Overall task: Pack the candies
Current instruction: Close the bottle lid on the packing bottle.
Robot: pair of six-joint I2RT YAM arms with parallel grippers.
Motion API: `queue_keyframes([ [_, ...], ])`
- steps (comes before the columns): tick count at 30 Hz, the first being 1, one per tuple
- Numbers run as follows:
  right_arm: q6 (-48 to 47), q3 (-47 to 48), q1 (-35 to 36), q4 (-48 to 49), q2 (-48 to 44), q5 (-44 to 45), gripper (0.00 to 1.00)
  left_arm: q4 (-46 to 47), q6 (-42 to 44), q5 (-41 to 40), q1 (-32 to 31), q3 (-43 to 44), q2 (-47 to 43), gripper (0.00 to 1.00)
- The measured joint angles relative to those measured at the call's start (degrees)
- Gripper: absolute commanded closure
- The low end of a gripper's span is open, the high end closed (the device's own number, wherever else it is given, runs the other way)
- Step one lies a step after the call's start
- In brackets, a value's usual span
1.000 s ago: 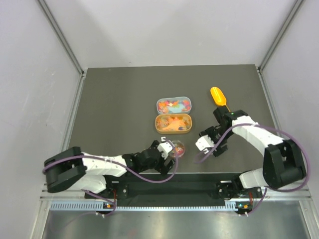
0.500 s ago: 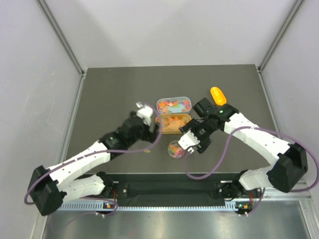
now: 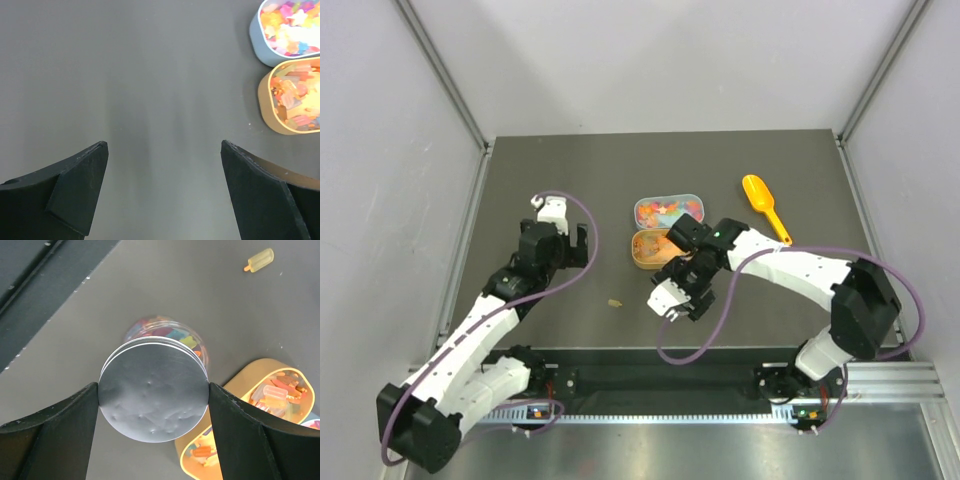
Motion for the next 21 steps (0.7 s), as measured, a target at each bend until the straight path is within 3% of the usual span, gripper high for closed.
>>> queue_keyframes([
  [21,-0.02,1.88,0.04,1.68,5.95,0.72,0.37,-1.79,-1.2,8.02,4.63,-2.43,-2.36,0.03],
])
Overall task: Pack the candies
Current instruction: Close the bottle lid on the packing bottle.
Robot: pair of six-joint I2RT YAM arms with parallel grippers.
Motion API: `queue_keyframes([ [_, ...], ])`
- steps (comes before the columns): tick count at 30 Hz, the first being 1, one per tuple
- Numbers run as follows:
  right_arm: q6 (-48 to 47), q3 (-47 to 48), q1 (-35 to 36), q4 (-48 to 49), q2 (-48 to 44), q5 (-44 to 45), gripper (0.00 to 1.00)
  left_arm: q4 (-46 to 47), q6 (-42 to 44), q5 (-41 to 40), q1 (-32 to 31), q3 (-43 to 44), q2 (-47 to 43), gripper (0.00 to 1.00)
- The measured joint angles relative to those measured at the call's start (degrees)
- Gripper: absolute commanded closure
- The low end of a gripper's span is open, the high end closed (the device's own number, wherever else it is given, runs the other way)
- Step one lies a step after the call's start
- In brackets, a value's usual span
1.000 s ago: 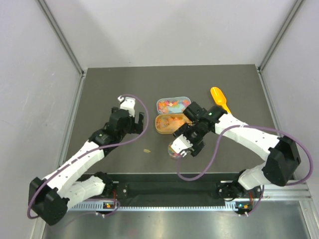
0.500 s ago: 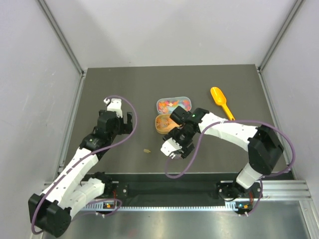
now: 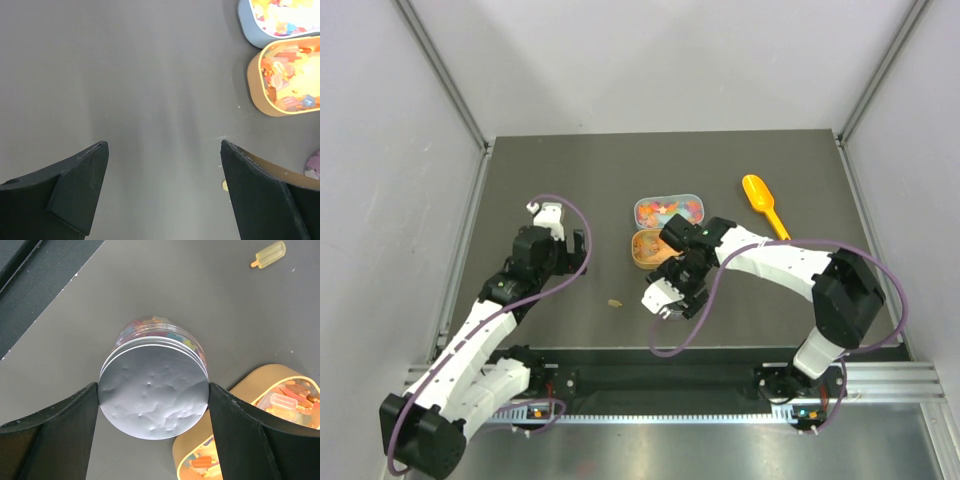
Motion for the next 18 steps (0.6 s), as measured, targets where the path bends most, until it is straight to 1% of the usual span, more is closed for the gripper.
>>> queue_keyframes([
  [9,0.11,1.44,0.0,-0.09,0.5,0.0,0.36,0.02,-0.57,2.91,0.57,-0.92,-0.04,0.03],
  [18,0.46,2.62,0.5,-0.66,1.79,-0.15,0.36,0.04,-0.57,3.41,0.96,-1.01,-0.37,0.04],
])
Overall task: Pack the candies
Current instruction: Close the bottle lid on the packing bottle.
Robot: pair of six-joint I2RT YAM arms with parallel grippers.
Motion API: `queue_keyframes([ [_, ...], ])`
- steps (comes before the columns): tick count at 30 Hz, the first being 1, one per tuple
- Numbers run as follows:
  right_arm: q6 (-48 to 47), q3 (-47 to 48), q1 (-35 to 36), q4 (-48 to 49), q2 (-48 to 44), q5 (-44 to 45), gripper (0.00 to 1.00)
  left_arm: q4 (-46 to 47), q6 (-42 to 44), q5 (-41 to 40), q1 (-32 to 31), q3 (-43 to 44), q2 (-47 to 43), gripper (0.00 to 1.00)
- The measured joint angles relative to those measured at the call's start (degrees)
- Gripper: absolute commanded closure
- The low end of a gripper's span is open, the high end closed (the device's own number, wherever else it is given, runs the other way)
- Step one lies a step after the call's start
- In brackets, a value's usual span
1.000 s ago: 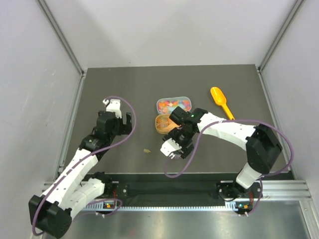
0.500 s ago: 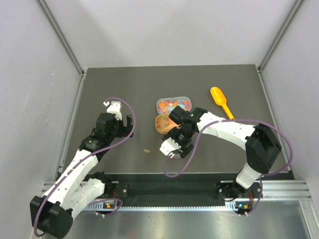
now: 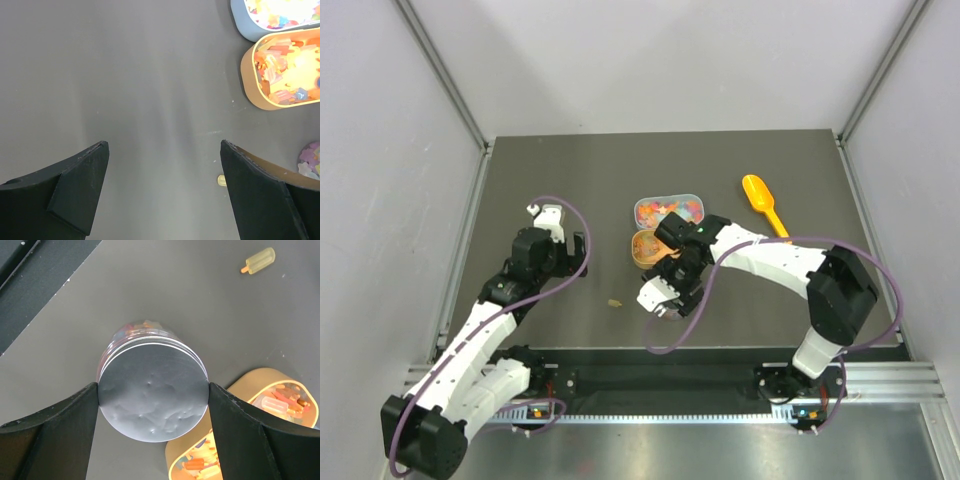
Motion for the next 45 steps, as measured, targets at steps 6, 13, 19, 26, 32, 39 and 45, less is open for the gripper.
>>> queue_keyframes([
  [6,-0.04,1.03,0.76,-0.9,0.92,0.26,0.36,0.02,0.0,0.44,0.07,-0.15,-0.81,0.04],
  [13,-0.28,1.07,0.96,-1.2,0.96,0.5,0.36,0.04,-0.02,0.87,0.35,-0.52,-1.05,0.04],
  [19,-0.44,1.07,0.98,-1.38,0.96,0.5,0.35,0.11,0.0,1.05,0.44,-0.68,-1.05,0.04],
  [26,-0.46,1.07,1.11,-2.43,0.96,0.5,0.35,0.17,0.0,1.25,0.76,-0.81,-1.03,0.04],
  [32,-0.5,0.46,1.53,-3.65,0.9,1.14,0.27,0.22,0.0,1.86,0.92,-0.83,-1.03,0.04],
  [39,0.57,0.02,1.73,-2.75,0.61,1.33,0.27,0.22,-0.04,2.56,1.36,-0.85,-1.03,0.05],
  [45,2.14,-0.57,1.81,0.09,0.44,2.23,0.28,0.24,-0.42,3.21,1.75,-0.98,-1.03,0.05],
])
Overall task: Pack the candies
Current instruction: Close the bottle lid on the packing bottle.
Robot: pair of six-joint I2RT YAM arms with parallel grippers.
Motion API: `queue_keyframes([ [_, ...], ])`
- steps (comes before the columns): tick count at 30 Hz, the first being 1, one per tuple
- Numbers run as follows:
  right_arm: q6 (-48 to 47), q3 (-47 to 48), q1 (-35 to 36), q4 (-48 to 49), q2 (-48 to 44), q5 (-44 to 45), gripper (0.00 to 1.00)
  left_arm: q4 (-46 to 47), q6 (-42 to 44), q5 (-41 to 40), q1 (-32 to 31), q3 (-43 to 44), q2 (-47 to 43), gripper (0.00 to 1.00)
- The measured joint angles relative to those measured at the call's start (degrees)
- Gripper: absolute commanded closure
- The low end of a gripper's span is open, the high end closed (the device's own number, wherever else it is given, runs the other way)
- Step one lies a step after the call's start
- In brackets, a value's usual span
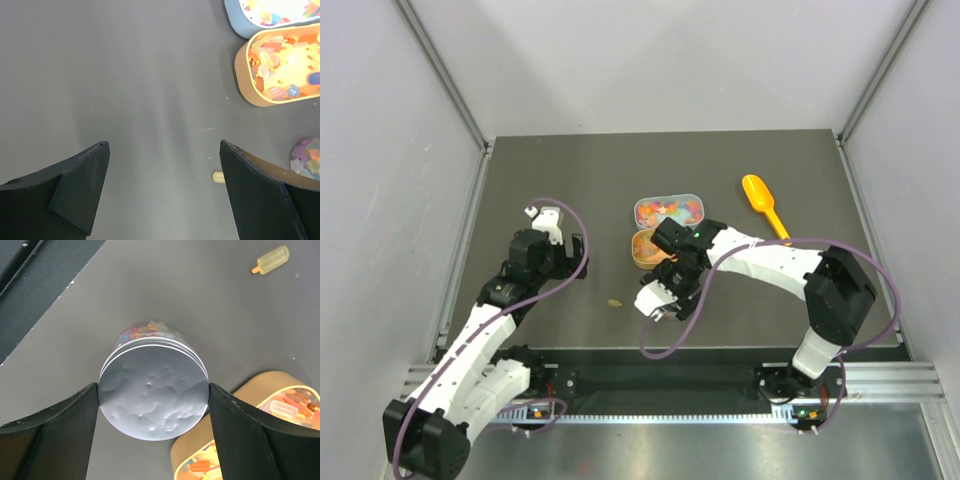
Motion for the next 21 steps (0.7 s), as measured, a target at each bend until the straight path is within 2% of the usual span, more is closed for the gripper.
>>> queue_keyframes([
  [11,1.4,-0.68,0.26,1.29,0.2,1.25,0.23,-0.02,-0.7,0.81,0.52,-1.46,0.0,0.05],
  [14,1.73,-0.68,0.26,1.31,0.2,1.27,0.17,0.0,-0.7,0.96,0.52,-1.49,0.0,0.05],
  [17,2.47,-0.61,0.26,1.2,0.31,1.27,0.0,0.0,-0.72,1.84,0.52,-1.51,0.0,0.05],
  [21,3.37,-0.2,0.26,0.83,1.05,1.49,0.0,0.0,-0.7,2.34,0.55,-1.51,0.0,0.05],
])
